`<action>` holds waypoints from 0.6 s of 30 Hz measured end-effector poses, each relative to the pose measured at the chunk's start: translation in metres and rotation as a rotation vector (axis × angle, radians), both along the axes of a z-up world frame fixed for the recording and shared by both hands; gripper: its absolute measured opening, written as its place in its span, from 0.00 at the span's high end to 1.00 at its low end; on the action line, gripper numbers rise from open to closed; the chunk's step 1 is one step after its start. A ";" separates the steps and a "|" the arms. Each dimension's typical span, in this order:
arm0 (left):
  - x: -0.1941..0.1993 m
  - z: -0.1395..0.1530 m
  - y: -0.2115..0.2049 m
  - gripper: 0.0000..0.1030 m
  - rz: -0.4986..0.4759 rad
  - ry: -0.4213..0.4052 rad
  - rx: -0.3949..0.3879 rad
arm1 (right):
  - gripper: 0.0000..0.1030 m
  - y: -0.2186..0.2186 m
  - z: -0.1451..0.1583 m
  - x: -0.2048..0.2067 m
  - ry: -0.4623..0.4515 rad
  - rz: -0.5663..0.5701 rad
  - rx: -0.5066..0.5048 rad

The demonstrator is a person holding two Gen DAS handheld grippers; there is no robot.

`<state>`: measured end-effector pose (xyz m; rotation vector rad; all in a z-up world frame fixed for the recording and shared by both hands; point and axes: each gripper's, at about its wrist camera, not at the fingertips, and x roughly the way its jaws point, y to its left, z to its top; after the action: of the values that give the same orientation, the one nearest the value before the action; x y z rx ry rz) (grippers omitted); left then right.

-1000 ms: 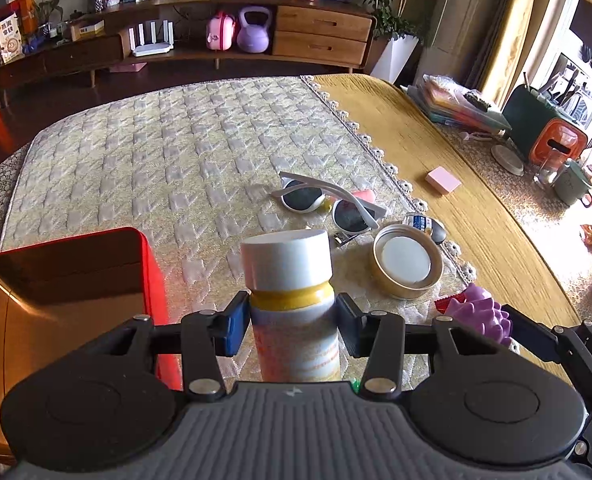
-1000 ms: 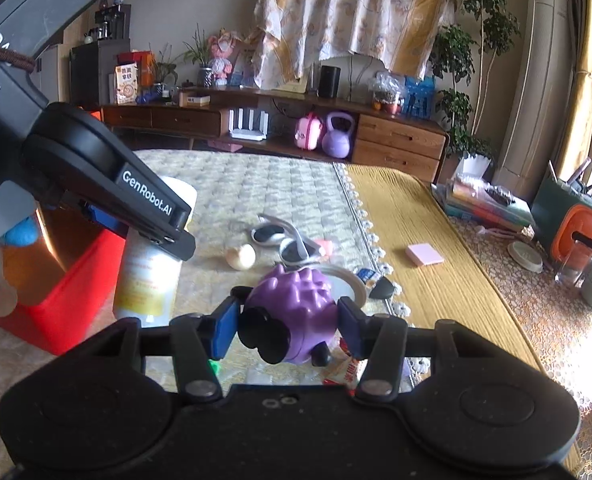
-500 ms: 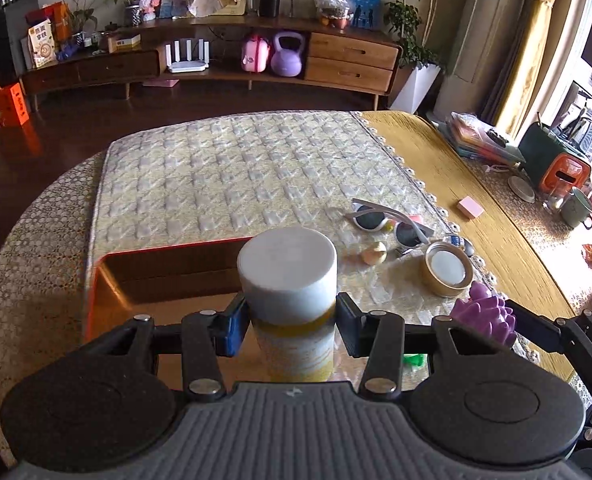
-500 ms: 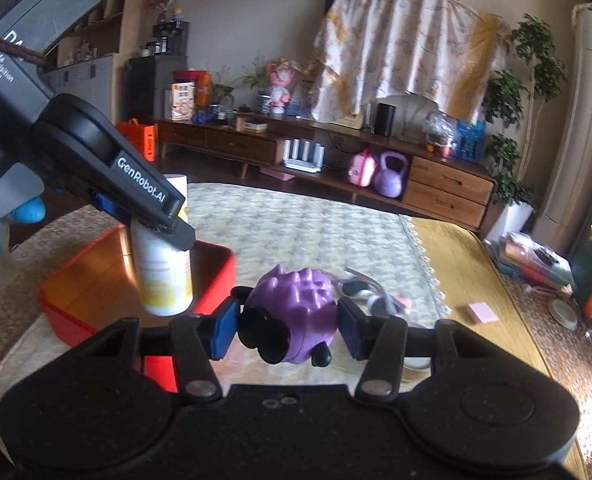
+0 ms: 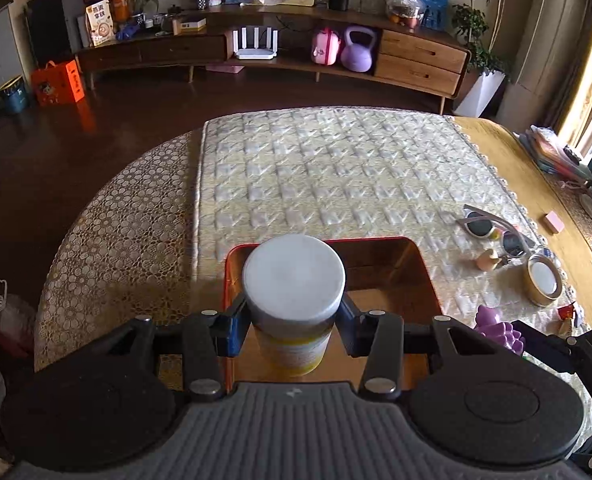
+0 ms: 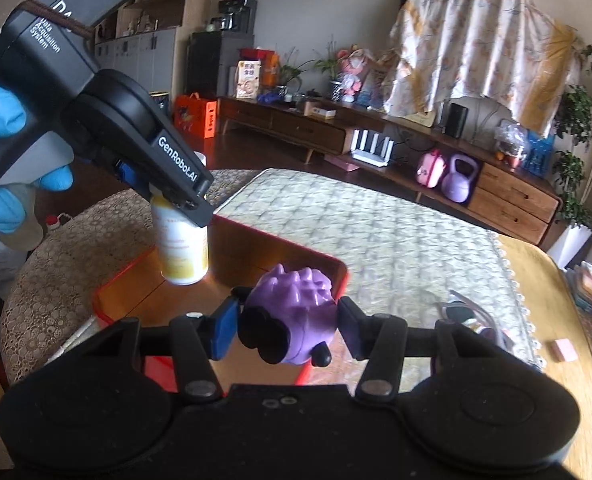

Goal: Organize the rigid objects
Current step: 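Carry the bottle and purple toy into the red tin with both grippers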

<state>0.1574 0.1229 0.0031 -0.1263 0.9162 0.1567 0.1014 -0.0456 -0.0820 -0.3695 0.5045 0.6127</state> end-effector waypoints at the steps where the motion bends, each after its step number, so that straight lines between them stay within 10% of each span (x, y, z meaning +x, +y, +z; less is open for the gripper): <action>1: 0.003 -0.005 0.005 0.57 0.006 0.012 -0.001 | 0.49 0.006 -0.003 0.005 0.007 0.008 -0.007; 18: 0.043 -0.046 0.006 0.57 -0.080 0.078 0.060 | 0.49 0.051 -0.048 0.039 0.106 0.054 -0.080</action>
<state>0.2004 0.1286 -0.0424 -0.0278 0.9917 0.1158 0.1409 0.0054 -0.1298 -0.4294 0.6231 0.6677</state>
